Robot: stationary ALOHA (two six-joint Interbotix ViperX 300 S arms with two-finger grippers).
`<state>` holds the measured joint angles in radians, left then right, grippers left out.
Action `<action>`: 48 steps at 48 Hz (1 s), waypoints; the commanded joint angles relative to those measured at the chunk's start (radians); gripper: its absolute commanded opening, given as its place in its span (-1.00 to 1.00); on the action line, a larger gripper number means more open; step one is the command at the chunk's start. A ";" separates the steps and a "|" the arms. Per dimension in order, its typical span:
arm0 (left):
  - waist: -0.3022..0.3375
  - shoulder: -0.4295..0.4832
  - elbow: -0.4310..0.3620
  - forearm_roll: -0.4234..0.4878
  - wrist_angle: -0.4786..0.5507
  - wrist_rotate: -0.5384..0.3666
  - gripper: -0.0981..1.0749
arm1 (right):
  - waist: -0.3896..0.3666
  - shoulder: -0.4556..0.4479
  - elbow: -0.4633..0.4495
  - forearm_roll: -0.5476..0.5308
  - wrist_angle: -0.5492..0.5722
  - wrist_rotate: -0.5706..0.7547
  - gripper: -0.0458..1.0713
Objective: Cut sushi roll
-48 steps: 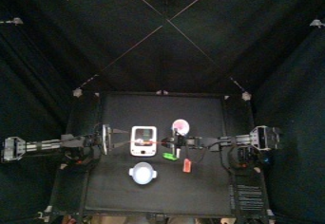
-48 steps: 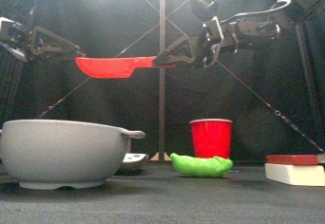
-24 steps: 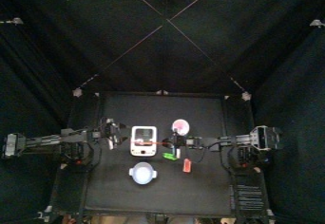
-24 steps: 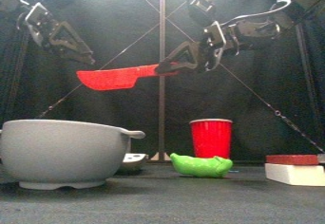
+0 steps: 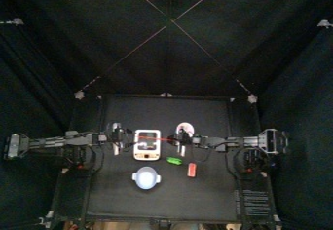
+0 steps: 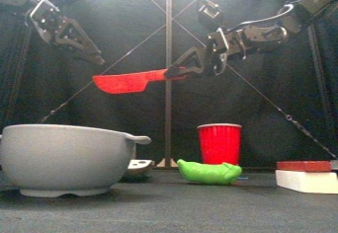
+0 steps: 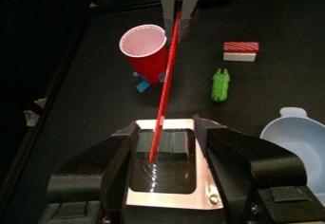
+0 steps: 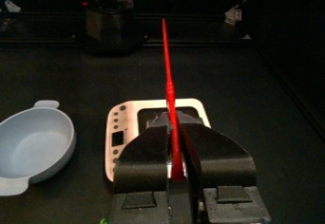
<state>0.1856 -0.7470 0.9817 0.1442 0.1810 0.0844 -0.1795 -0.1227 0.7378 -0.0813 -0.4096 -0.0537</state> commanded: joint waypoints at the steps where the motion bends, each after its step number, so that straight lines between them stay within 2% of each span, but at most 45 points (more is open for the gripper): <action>1: 0.018 0.011 0.015 0.000 -0.091 -0.002 0.63 | -0.002 -0.032 -0.020 -0.002 -0.003 -0.002 -0.37; 6: 0.038 0.011 0.046 0.003 -0.153 -0.002 0.63 | -0.002 -0.032 -0.020 -0.011 -0.003 -0.002 -0.37; 18: 0.089 0.044 0.069 0.005 -0.167 0.000 0.63 | -0.002 -0.032 -0.023 -0.014 -0.003 -0.002 -0.37; 28: 0.091 0.086 0.071 0.009 -0.193 0.000 0.61 | -0.002 -0.032 -0.021 -0.014 -0.003 -0.002 -0.37; 32: 0.091 0.098 0.071 0.011 -0.195 0.000 0.54 | -0.002 -0.032 -0.020 -0.014 -0.003 -0.002 -0.37; 42: 0.095 0.120 0.071 0.011 -0.216 0.000 0.21 | -0.002 -0.032 -0.020 -0.014 -0.003 -0.002 -0.37; 48: 0.098 0.120 0.072 0.011 -0.230 0.000 0.14 | -0.002 -0.032 -0.018 -0.014 -0.003 0.000 -0.37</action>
<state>0.2777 -0.6289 1.0677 0.1534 -0.0322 0.0859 -0.1825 -0.1227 0.7394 -0.0966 -0.4080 -0.0598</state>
